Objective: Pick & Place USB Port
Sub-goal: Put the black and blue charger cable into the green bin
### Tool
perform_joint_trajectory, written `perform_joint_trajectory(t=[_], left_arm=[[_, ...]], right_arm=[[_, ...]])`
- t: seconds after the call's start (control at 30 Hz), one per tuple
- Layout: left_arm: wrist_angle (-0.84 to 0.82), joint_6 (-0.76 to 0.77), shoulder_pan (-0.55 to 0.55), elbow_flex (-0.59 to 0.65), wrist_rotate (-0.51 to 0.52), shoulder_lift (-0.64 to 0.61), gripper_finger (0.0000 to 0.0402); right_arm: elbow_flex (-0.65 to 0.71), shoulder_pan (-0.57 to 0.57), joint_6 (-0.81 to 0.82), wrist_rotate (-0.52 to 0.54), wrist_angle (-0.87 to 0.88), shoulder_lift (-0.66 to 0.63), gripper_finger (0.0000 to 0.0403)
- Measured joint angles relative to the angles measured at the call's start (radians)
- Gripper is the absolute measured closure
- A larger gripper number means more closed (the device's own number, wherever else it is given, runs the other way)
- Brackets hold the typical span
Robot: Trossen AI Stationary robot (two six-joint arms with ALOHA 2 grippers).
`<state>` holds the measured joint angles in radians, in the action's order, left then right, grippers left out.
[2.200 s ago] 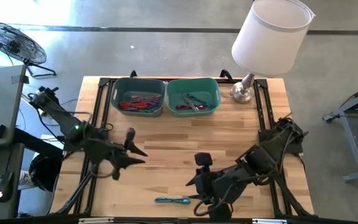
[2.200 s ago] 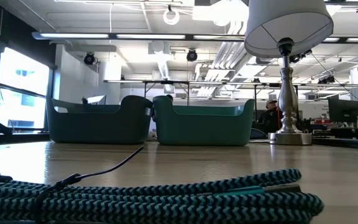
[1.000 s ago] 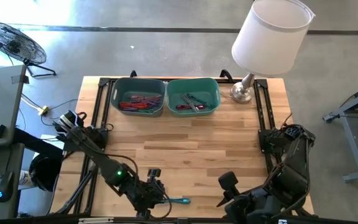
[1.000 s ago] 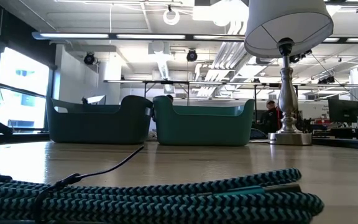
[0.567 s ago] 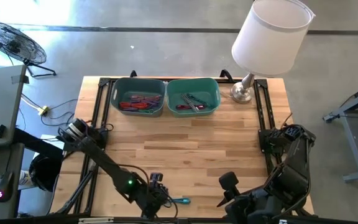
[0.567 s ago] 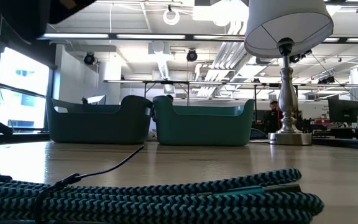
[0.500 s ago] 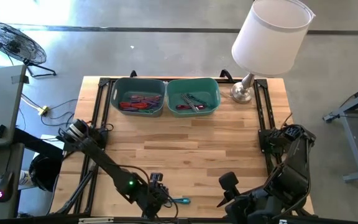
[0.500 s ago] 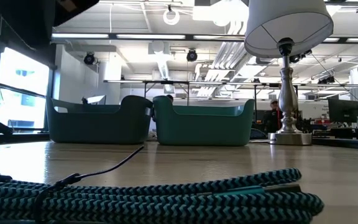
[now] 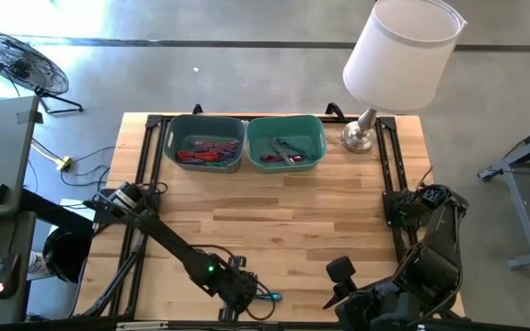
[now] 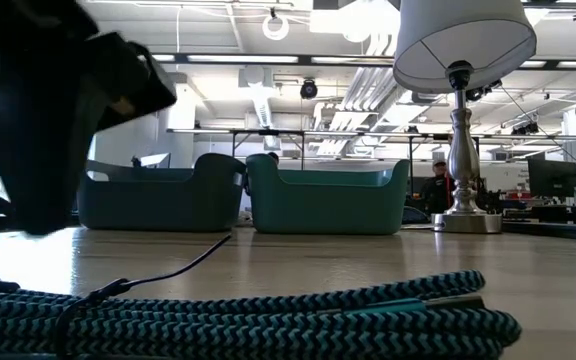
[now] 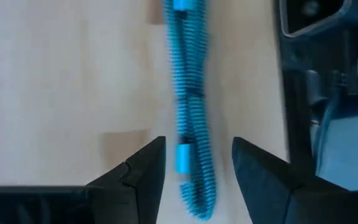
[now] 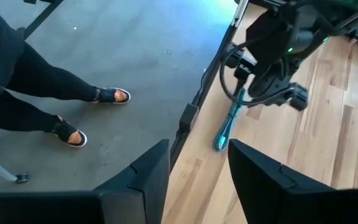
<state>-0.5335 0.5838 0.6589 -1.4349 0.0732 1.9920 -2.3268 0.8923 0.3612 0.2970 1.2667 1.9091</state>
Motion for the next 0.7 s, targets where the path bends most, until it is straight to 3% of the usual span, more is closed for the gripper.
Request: perform_joint_trajectory(t=[0.33, 0.57, 0.7], left_arm=[[0.076, -0.003, 0.002, 0.000, -0.096, 0.061, 0.0223], [0.062, -0.014, 0.001, 0.000, 0.005, 0.061, 0.0223], [0.049, -0.063, 0.001, 0.000, 0.011, 0.061, 0.0223]], right_arm=[[0.000, 0.027, 0.001, 0.053, 0.001, 0.000, 0.0247], [0.000, 0.030, 0.001, 0.061, 0.001, 0.000, 0.0247], [0.000, 0.030, 0.000, 0.061, 0.001, 0.000, 0.0247]])
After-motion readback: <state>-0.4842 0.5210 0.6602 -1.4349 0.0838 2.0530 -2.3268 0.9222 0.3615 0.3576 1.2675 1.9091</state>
